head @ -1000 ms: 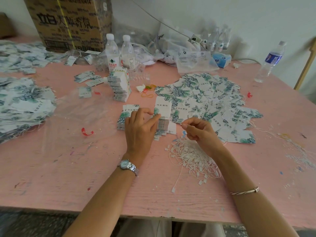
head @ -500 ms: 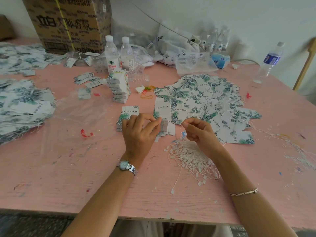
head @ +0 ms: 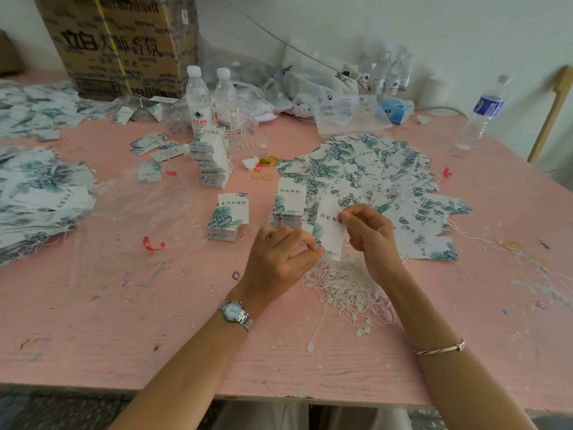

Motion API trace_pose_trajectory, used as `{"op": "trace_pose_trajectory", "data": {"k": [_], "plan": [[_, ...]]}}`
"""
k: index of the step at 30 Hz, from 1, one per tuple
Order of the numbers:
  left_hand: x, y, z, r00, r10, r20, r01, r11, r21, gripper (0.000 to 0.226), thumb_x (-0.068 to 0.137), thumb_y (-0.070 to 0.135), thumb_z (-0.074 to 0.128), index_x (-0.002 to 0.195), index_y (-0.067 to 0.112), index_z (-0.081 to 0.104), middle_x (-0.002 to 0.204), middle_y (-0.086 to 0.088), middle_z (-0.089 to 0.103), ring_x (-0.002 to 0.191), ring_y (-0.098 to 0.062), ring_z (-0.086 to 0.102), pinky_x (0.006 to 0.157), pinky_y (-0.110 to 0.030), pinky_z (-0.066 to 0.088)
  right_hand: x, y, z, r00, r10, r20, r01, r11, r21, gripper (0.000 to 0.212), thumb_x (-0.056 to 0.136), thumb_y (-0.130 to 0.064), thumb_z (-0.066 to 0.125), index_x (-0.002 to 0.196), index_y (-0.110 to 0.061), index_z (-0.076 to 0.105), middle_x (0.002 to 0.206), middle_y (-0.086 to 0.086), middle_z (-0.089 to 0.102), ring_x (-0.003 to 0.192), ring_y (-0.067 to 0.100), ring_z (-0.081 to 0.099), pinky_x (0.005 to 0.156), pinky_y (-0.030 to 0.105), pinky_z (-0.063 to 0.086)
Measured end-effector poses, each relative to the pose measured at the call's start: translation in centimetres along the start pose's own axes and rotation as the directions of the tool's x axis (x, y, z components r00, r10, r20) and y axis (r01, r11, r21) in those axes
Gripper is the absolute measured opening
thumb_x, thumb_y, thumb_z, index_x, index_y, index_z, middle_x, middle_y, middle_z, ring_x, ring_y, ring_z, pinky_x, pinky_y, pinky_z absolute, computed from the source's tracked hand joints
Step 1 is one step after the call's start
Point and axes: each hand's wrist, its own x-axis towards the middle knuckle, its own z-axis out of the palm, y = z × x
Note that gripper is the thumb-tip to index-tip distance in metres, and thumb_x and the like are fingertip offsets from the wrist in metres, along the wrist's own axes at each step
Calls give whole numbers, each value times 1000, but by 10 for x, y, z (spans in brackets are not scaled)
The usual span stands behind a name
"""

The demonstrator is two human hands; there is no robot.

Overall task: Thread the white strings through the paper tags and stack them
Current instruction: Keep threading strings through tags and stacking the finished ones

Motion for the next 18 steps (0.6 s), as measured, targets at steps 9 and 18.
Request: {"op": "trace_pose_trajectory", "data": {"k": [9,18], "plan": [[-3,2,2,790,-579,204,608,691,-391,41,97,38,52,130,17,65,112,0,54,86,-6,52,81,-24,47,-4,-1,3,984,-30,177,48,994,-95,10,89,-18,67,87,-9,68,53,-10,47,44,9,22,44,20,20],[-5,7,8,629,-656,418,753,381,-536,31,95,21,62,125,31,60,83,3,63,73,-3,58,68,-8,39,-6,2,9,964,-35,263,51,997,-51,5,90,-19,68,88,-18,72,76,2,58,46,12,22,44,28,17]]}}
